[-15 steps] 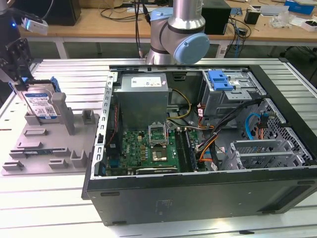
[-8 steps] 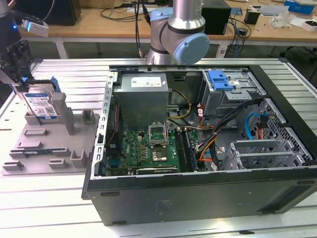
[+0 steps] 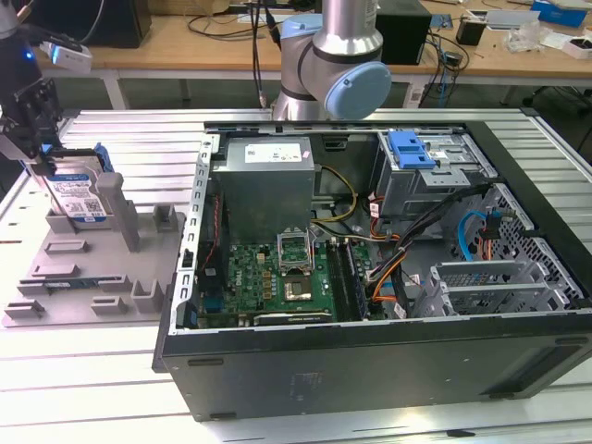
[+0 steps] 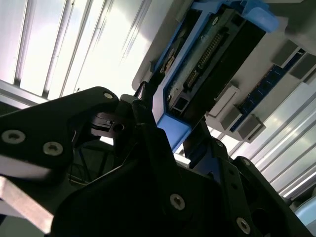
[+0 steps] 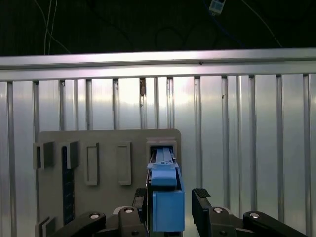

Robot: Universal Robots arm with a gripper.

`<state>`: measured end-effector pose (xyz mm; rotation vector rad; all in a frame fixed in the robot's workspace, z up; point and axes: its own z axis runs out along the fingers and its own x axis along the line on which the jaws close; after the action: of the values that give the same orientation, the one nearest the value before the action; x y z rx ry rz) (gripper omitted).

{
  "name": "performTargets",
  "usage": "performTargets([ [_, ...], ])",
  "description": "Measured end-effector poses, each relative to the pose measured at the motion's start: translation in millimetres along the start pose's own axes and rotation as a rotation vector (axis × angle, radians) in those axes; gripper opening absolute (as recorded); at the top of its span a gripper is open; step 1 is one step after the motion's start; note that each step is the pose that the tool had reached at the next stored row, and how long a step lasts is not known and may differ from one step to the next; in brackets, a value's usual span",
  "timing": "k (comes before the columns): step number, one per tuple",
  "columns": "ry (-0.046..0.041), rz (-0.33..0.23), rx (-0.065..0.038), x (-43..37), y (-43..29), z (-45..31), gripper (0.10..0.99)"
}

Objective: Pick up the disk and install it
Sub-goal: 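Pick up the disk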

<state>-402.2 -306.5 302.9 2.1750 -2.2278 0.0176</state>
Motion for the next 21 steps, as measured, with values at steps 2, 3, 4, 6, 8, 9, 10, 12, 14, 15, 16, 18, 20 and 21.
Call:
performTargets([
  [2,0.0000,0.001,0.000,0.0,0.3,0.8,0.498],
  [3,0.0000,0.001,0.001,0.0,0.4,1.1,0.498],
  [4,0.0000,0.002,0.001,0.0,0.6,1.5,0.498],
  [6,-0.0001,0.003,0.002,0.0,0.9,2.8,0.498],
  [8,-0.0001,0.004,0.003,-0.1,1.1,3.7,0.498],
  [9,-0.0001,0.005,0.003,-0.1,1.1,4.1,0.498],
  [10,-0.0001,0.005,0.003,-0.1,1.2,4.6,0.498],
  [12,-0.0001,0.006,0.004,-0.1,1.4,5.1,0.498],
  [14,-0.0002,0.007,0.004,-0.1,1.5,5.4,0.498],
  [15,-0.0001,0.007,0.004,-0.1,1.5,5.5,0.498],
  [16,-0.0002,0.007,0.005,-0.1,1.6,5.7,0.498],
  [18,-0.0002,0.008,0.005,-0.1,1.8,6.0,0.498],
  [20,-0.0003,0.008,0.006,-0.1,2.8,6.1,0.498],
  [21,-0.0003,0.008,0.006,-0.1,3.1,6.0,0.498],
])
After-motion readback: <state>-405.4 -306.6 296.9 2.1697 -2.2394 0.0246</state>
